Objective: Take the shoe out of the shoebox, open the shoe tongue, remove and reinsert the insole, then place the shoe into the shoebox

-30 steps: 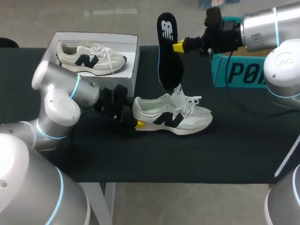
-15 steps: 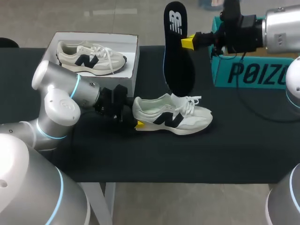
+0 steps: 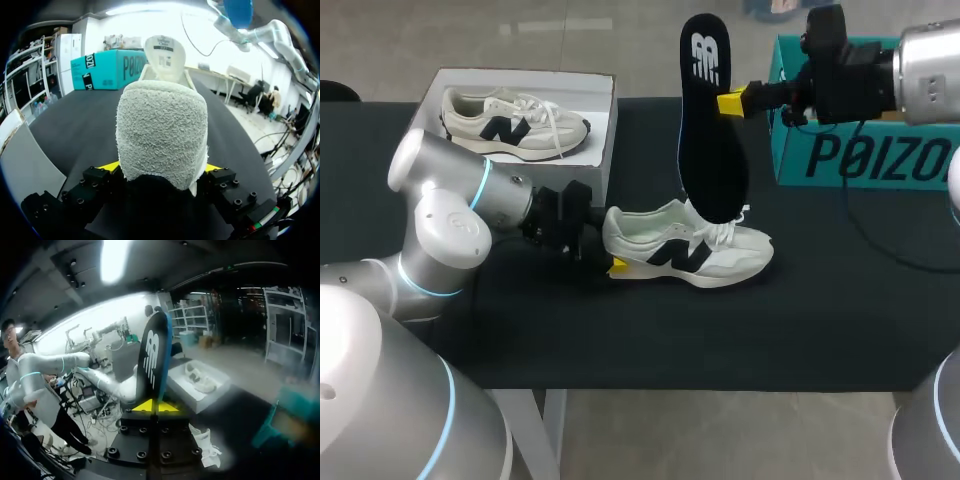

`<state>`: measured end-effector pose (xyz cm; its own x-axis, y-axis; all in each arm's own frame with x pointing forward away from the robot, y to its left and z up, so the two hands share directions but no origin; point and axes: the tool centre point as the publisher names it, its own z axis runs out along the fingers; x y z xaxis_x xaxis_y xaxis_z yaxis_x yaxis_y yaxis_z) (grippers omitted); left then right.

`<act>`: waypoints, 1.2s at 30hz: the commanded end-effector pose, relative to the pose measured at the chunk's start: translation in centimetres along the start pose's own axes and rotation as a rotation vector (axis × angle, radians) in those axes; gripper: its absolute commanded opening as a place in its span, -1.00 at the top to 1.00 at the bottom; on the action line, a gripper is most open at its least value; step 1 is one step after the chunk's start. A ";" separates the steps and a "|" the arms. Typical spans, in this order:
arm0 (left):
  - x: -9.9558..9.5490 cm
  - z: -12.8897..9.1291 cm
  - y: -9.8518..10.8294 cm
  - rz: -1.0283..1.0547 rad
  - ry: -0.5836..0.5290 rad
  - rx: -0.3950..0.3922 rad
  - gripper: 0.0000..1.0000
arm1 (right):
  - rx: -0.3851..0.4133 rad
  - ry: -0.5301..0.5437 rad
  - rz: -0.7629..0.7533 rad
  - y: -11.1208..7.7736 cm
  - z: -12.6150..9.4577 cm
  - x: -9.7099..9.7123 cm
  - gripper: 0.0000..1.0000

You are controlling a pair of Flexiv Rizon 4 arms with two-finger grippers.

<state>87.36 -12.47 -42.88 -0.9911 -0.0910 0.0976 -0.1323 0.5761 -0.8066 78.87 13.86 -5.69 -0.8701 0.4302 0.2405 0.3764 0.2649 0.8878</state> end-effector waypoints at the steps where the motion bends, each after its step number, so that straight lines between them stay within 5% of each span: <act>1: 0.0 0.1 0.0 0.000 0.001 -0.001 1.00 | 0.026 -0.056 0.047 -0.1 -3.3 3.3 1.00; 6: 0.0 0.1 0.0 0.000 0.001 -0.001 1.00 | -0.056 -0.044 0.201 -0.8 -3.9 4.9 1.00; 15: 0.0 0.1 0.0 0.000 0.001 -0.001 1.00 | -0.044 -0.109 0.226 -0.7 -4.6 8.4 1.00; 24: 0.0 0.1 0.0 0.000 0.001 -0.001 1.00 | -0.024 -0.050 0.207 0.0 -5.4 12.0 1.00; 36: 0.0 0.1 0.0 0.000 0.001 -0.001 1.00 | -0.020 -0.051 0.215 -0.1 -5.5 12.3 1.00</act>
<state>87.36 -12.47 -42.89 -0.9911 -0.0910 0.0977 -0.1324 0.5761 -0.8066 66.28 14.26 -0.46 -0.7538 0.5180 0.4044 0.5443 0.1473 0.8259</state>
